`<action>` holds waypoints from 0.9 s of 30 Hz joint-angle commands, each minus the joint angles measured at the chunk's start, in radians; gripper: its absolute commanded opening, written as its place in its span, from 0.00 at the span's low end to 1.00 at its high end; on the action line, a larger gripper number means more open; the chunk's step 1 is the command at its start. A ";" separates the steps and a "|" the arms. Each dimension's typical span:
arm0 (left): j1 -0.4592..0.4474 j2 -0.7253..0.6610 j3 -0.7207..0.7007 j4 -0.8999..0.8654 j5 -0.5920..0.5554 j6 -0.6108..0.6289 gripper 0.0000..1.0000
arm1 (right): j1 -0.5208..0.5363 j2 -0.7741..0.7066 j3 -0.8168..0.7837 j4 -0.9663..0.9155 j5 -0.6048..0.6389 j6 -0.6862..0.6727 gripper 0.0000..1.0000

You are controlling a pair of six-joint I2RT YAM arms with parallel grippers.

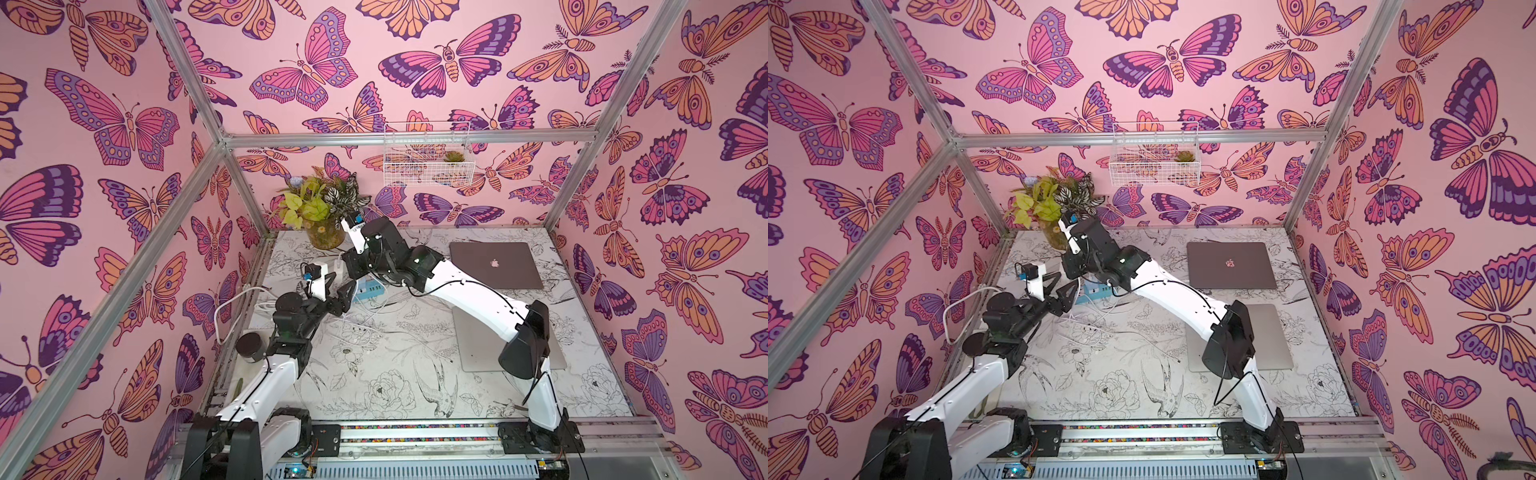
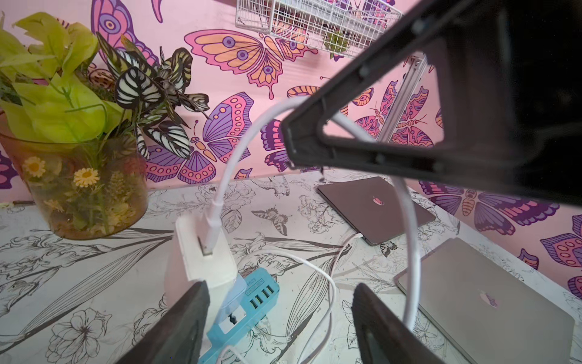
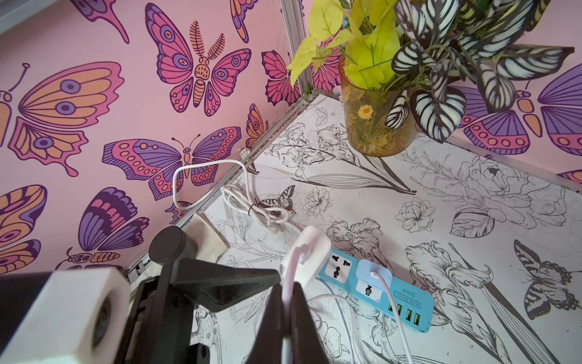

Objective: Unplug the laptop charger
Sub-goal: Remove the charging cable from the plug.

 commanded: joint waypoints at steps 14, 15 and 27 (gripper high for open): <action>-0.042 0.102 0.028 0.162 0.006 0.091 0.75 | 0.015 -0.136 -0.112 0.084 -0.025 0.065 0.00; -0.053 0.100 0.024 0.163 -0.006 0.100 0.75 | 0.015 -0.138 -0.116 0.088 -0.027 0.067 0.00; -0.068 0.171 0.044 0.157 -0.071 0.143 0.42 | 0.026 -0.177 -0.169 0.116 -0.061 0.123 0.00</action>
